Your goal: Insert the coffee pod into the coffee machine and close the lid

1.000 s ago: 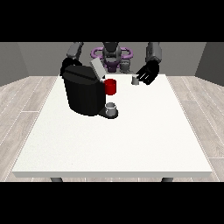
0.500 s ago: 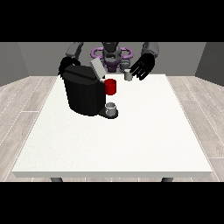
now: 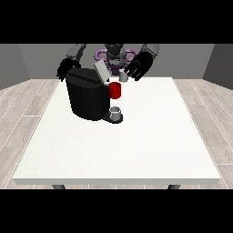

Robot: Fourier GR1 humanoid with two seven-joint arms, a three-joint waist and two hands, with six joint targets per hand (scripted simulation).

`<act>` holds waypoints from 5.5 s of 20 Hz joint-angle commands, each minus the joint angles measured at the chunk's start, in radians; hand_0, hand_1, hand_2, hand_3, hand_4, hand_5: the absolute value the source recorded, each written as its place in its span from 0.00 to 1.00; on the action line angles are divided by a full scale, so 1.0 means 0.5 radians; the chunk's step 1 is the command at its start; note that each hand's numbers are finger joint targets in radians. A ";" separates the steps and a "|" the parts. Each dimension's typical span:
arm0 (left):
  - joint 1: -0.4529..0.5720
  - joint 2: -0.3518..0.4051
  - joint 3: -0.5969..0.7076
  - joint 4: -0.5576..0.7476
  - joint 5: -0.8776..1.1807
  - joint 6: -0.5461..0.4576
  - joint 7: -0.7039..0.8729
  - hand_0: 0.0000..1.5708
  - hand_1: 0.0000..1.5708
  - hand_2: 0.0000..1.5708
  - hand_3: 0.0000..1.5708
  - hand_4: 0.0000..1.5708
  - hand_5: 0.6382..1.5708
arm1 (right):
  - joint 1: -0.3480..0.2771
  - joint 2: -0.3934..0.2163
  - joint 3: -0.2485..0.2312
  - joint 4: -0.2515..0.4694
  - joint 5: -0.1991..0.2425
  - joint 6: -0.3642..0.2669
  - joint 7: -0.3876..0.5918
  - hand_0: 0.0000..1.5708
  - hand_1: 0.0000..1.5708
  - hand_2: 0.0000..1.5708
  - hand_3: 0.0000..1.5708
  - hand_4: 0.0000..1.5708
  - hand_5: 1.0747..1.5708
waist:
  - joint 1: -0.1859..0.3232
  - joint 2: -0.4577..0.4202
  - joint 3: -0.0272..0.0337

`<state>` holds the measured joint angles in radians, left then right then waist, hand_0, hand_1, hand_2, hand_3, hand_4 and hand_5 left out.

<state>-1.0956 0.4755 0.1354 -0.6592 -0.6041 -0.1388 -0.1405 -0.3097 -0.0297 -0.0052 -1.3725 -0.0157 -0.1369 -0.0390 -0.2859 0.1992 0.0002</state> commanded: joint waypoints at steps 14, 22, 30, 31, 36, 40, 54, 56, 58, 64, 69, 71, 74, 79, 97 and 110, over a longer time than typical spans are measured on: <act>-0.158 -0.095 -0.038 0.048 -0.080 0.011 0.096 0.84 0.84 0.85 0.78 0.32 1.00 | -0.079 -0.013 -0.064 -0.017 0.021 -0.083 0.029 0.00 0.00 0.00 0.00 0.33 1.00 | -0.018 0.093 0.000; -0.129 -0.171 -0.057 0.036 -0.089 0.011 0.071 0.75 0.75 0.80 0.76 0.32 1.00 | 0.004 0.009 -0.100 0.042 -0.045 -0.038 -0.080 0.00 0.00 0.00 0.00 0.32 1.00 | 0.020 0.084 0.000; -0.094 -0.216 -0.066 0.039 -0.129 0.092 0.068 0.74 0.74 0.79 0.75 0.31 1.00 | -0.031 -0.044 -0.156 0.049 -0.083 -0.015 -0.086 0.00 0.00 0.00 0.00 0.29 1.00 | 0.048 0.103 0.000; -0.176 -0.042 -0.007 0.101 -0.126 0.042 0.033 0.75 0.75 0.79 0.76 0.31 1.00 | -0.057 -0.048 -0.105 -0.050 -0.064 -0.005 -0.020 0.00 0.00 0.00 0.00 0.28 1.00 | -0.033 0.184 0.000; -0.125 -0.058 -0.011 0.102 -0.115 0.011 -0.052 0.80 0.80 0.82 0.75 0.31 1.00 | -0.014 -0.018 -0.083 -0.054 -0.038 -0.047 -0.065 0.00 0.00 0.00 0.00 0.28 1.00 | -0.007 0.185 0.000; -0.148 -0.075 -0.018 0.104 -0.125 -0.018 0.013 0.78 0.78 0.80 0.73 0.30 1.00 | -0.017 -0.093 -0.158 0.003 -0.106 0.017 -0.068 0.00 0.00 0.00 0.00 0.28 1.00 | -0.009 0.168 0.000; -0.164 -0.115 -0.059 0.091 -0.194 -0.012 0.050 0.67 0.67 0.72 0.61 0.23 1.00 | 0.053 0.001 -0.082 0.052 -0.025 -0.066 -0.150 0.00 0.00 0.00 0.00 0.27 1.00 | 0.025 0.110 0.001; -0.137 -0.021 -0.038 0.102 -0.183 -0.037 -0.092 0.68 0.68 0.72 0.62 0.23 1.00 | -0.007 0.001 -0.120 -0.008 -0.080 -0.056 -0.162 0.00 0.00 0.00 0.00 0.30 1.00 | 0.041 0.164 0.000; -0.212 -0.123 -0.069 0.099 -0.220 0.018 0.025 0.68 0.68 0.71 0.59 0.24 1.00 | -0.136 -0.038 -0.130 0.013 -0.059 -0.085 -0.022 0.00 0.00 0.00 0.00 0.29 1.00 | 0.015 0.173 0.000; -0.105 -0.061 -0.166 0.117 -0.323 -0.044 -0.072 0.00 0.00 0.00 0.00 0.00 1.00 | -0.001 0.010 -0.093 0.021 -0.031 -0.088 -0.174 0.00 0.00 0.00 0.00 0.26 1.00 | 0.016 0.163 0.000; -0.164 -0.057 -0.149 0.106 -0.324 -0.099 -0.021 0.00 0.00 0.00 0.00 0.00 1.00 | -0.076 -0.103 -0.172 0.056 -0.086 -0.021 -0.070 0.00 0.00 0.00 0.00 0.22 1.00 | 0.006 0.131 0.000; -0.138 -0.009 -0.129 0.120 -0.303 -0.152 -0.113 0.00 0.00 0.00 0.00 0.00 1.00 | -0.052 -0.040 -0.127 0.024 -0.036 -0.112 -0.010 0.00 0.00 0.00 0.00 0.22 1.00 | 0.042 0.106 0.000; -0.139 -0.137 -0.174 0.055 -0.318 -0.177 -0.007 0.00 0.00 0.00 0.00 0.00 1.00 | 0.015 -0.030 -0.157 0.164 -0.046 -0.095 -0.128 0.00 0.00 0.00 0.00 0.25 1.00 | 0.098 0.006 0.001; -0.083 -0.051 -0.135 0.059 -0.310 -0.225 -0.053 0.00 0.00 0.00 0.00 0.00 1.00 | 0.093 -0.073 -0.187 0.164 -0.092 -0.023 -0.161 0.00 0.00 0.00 0.00 0.26 1.00 | 0.110 -0.042 0.000; 0.627 -0.678 0.376 -0.054 0.450 -0.182 -0.156 0.00 0.00 0.00 0.00 0.00 1.00 | 0.479 -0.144 -0.245 0.161 -0.113 0.013 -0.157 0.00 0.00 0.00 0.00 0.28 1.00 | 0.539 -0.756 -0.001; 1.044 -0.818 0.453 -0.236 0.757 -0.333 -0.177 0.00 0.00 0.00 0.00 0.00 1.00 | 0.230 -0.296 -0.161 -0.153 -0.172 0.241 0.120 0.00 0.00 0.00 0.00 0.00 1.00 | 0.730 -0.873 0.000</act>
<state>-0.6009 0.0793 0.3631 -0.7241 -0.2695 -0.2761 -0.2446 -0.1562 -0.1617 -0.0815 -1.4271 -0.0822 -0.0473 0.0009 0.0516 -0.2444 -0.0004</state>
